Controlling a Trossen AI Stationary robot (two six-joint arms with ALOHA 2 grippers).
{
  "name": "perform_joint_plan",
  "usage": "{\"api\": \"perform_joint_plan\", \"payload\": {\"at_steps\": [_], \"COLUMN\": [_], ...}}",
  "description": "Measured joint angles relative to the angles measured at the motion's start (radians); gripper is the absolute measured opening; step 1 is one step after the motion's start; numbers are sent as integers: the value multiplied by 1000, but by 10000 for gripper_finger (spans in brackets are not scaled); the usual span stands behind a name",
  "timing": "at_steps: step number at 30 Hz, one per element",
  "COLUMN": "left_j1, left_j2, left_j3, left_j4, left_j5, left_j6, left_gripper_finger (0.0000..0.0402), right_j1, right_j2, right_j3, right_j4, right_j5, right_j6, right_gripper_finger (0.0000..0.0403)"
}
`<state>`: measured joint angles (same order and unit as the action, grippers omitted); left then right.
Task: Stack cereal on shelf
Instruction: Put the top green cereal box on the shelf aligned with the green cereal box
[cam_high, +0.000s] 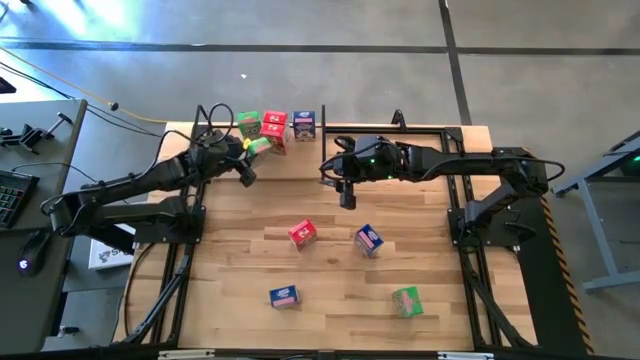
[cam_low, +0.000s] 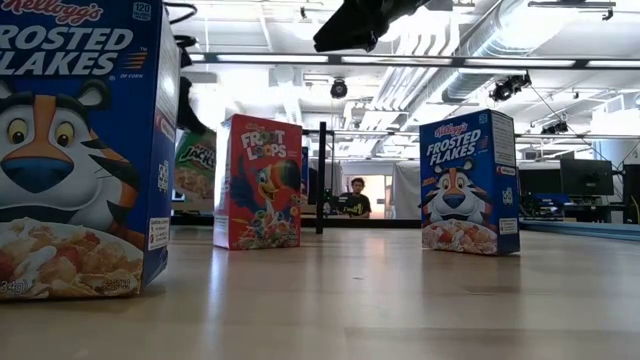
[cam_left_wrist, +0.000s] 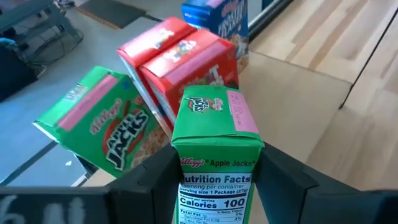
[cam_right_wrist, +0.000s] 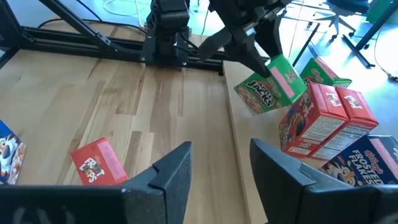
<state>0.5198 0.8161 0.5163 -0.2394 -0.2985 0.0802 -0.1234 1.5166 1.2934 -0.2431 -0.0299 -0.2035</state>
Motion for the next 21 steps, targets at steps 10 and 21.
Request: {"api": "perform_joint_plan", "payload": {"at_steps": [10,21], "left_j1": [-4,-4], "left_j2": [25,-39], "left_j3": [0,0], "left_j4": [7,-8], "left_j5": [-39,-84], "left_j6": [2,11], "left_gripper_finger": [211,216], "right_j1": [0,0], "right_j2": [0,0], "right_j3": [0,1], "right_j4": [0,0], "right_j5": [0,-5], "right_j6": [-5,-7], "right_gripper_finger": [156,156]}}
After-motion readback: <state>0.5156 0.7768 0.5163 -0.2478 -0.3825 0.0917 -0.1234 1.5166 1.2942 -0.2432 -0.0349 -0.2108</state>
